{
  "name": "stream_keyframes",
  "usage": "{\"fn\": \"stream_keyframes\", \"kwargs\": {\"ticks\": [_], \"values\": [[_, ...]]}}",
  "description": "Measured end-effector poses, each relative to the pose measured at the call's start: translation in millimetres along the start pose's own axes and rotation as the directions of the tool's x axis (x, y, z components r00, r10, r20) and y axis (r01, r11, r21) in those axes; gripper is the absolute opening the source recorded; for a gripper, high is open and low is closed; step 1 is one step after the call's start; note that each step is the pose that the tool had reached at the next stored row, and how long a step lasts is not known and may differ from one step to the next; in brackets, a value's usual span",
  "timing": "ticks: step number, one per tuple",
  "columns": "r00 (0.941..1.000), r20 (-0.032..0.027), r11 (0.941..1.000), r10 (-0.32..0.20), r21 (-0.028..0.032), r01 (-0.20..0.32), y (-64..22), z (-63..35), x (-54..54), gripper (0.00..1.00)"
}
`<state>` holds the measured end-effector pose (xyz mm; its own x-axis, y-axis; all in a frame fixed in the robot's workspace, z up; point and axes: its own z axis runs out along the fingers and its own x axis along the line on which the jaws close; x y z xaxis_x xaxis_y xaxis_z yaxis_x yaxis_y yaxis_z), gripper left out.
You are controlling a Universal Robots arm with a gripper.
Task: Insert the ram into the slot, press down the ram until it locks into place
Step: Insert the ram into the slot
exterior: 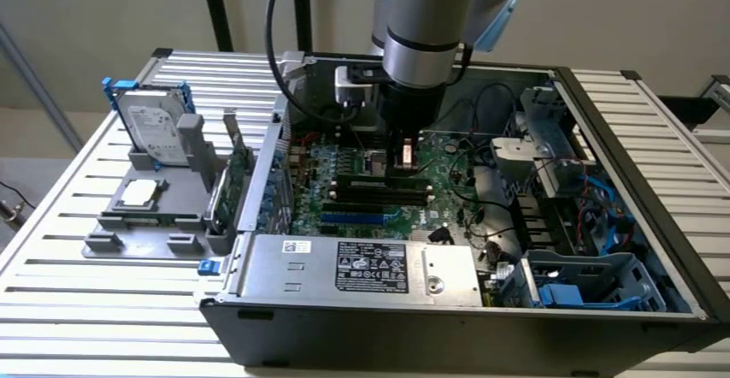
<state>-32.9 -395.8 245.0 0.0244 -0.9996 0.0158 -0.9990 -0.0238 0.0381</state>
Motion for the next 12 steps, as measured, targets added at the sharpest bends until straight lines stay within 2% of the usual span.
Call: {"fn": "stream_keyframes", "kwargs": {"ticks": [12], "values": [[1.0,0.0002,1.0,0.008,0.0011,-0.008,-0.8,4.6,-0.1,0.13]]}}
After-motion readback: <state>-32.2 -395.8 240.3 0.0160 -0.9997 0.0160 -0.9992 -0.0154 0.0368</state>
